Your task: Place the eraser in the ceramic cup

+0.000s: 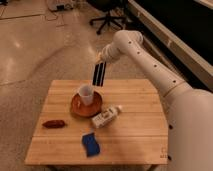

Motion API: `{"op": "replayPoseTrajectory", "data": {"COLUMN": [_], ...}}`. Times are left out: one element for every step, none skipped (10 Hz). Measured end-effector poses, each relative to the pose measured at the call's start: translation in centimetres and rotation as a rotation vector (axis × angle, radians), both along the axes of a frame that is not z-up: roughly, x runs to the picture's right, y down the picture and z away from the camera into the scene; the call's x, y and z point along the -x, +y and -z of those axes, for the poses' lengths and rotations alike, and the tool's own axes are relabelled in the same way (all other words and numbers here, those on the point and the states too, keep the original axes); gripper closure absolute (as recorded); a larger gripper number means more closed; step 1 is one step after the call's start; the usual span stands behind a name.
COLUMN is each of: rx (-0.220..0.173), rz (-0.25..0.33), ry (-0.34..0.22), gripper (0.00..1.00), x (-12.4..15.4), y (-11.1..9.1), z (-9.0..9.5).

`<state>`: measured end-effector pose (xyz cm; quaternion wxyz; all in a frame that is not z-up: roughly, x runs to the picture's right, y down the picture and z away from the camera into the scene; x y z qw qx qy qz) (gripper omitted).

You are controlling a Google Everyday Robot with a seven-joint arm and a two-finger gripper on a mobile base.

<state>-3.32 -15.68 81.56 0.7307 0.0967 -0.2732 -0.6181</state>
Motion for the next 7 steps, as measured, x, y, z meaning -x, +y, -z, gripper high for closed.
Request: {"op": "replayPoseTrajectory", "data": {"rx": [-0.004, -0.008, -0.010, -0.013, -0.014, -0.014, -0.010], "rz": [-0.001, -0.002, -0.001, 0.002, 0.005, 0.012, 0.023], "ry": [-0.008, -0.021, -0.031, -0.047, -0.057, -0.069, -0.080], "gripper": [1.00, 1.00, 1.00, 1.00, 1.00, 1.00, 0.99], "x": [0.5, 1.4, 2.1, 3.0, 3.7, 4.4, 5.2], "y": [-0.1, -0.3, -0.4, -0.5, -0.5, -0.4, 0.0], "z": [-0.4, -0.9, -1.2, -1.4, -1.5, -1.6, -1.8]}}
